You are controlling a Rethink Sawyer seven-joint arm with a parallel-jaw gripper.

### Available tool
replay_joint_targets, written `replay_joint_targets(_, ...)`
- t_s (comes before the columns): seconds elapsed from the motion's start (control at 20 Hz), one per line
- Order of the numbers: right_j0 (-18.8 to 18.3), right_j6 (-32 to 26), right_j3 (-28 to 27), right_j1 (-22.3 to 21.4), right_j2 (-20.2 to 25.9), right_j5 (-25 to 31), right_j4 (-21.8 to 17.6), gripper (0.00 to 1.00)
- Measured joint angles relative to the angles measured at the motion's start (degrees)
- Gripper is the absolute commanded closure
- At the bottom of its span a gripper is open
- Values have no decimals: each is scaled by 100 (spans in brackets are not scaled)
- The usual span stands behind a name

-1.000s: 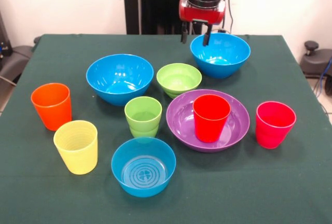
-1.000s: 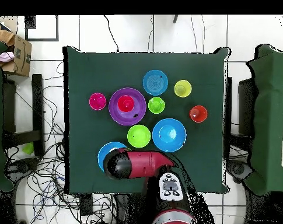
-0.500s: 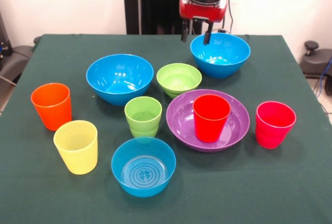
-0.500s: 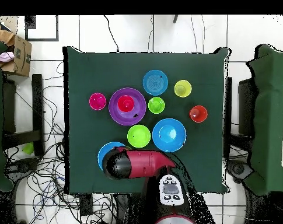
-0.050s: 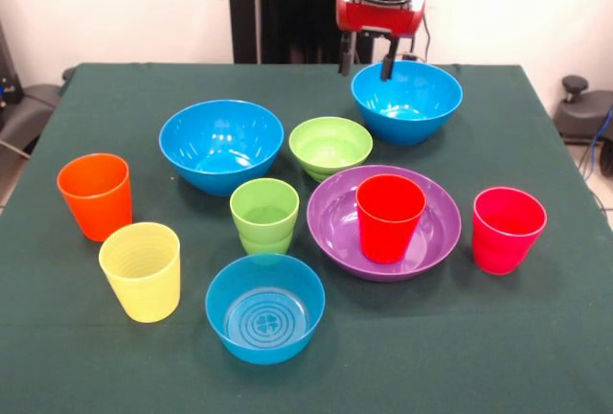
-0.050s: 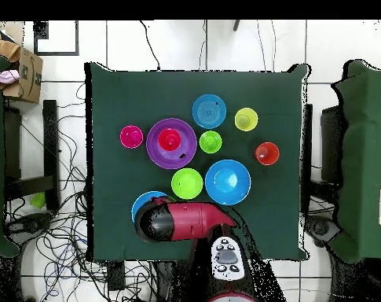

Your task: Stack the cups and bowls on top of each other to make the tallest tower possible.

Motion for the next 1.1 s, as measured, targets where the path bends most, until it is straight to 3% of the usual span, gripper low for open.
replay_joint_targets(1.1, 158, 0, 0, -51, 0, 1, 0, 0)
